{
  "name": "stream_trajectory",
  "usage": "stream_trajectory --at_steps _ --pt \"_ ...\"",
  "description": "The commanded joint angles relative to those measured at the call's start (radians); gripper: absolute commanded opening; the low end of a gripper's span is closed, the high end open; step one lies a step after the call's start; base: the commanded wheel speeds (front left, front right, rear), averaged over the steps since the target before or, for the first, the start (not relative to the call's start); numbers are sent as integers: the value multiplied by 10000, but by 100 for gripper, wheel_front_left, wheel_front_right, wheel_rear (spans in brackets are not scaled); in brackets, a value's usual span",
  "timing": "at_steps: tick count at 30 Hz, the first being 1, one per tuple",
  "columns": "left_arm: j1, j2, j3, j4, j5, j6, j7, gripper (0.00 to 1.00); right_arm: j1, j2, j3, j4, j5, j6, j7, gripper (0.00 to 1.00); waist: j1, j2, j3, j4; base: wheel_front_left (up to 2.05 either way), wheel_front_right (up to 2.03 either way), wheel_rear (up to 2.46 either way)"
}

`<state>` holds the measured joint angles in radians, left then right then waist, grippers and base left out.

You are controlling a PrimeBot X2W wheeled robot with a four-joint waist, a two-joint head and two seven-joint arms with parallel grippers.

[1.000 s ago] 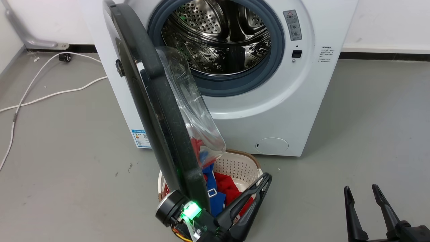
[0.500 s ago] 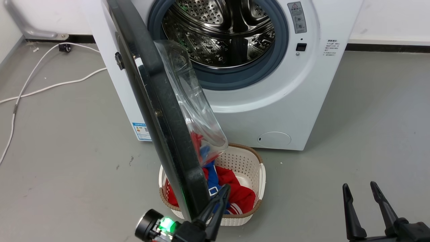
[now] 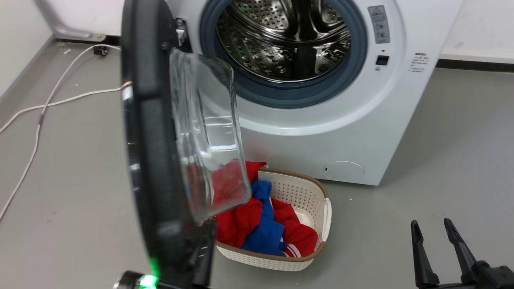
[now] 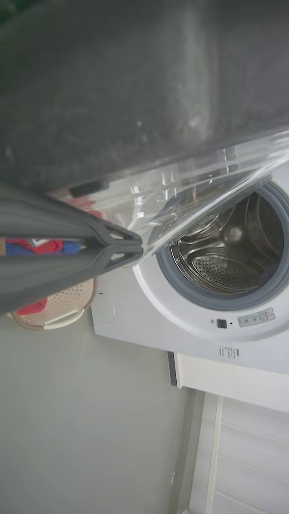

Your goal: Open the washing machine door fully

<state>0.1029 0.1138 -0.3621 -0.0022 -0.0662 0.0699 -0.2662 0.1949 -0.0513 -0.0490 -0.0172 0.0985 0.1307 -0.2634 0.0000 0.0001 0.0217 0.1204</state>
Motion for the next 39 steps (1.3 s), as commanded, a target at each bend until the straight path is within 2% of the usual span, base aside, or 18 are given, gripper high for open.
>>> stream_trajectory --at_steps 1,15,26,39 --pt "105 129 318 -50 -36 147 29 0 64 21 9 -9 67 0 -18 100 0 -1 10 134 0 0 0" --pt "586 286 2602 -376 -307 631 28 0 -119 20 -8 -30 -51 0 -18 100 0 -1 320 740 0 0 0" --pt "194 494 4387 -189 -591 551 26 0 -315 20 61 -9 -144 1 -18 100 0 -1 511 741 0 0 0" --pt "-1153 937 6381 1101 -953 315 29 0 -691 20 -44 -178 -366 0 -18 100 0 -1 1339 661 0 0 0"
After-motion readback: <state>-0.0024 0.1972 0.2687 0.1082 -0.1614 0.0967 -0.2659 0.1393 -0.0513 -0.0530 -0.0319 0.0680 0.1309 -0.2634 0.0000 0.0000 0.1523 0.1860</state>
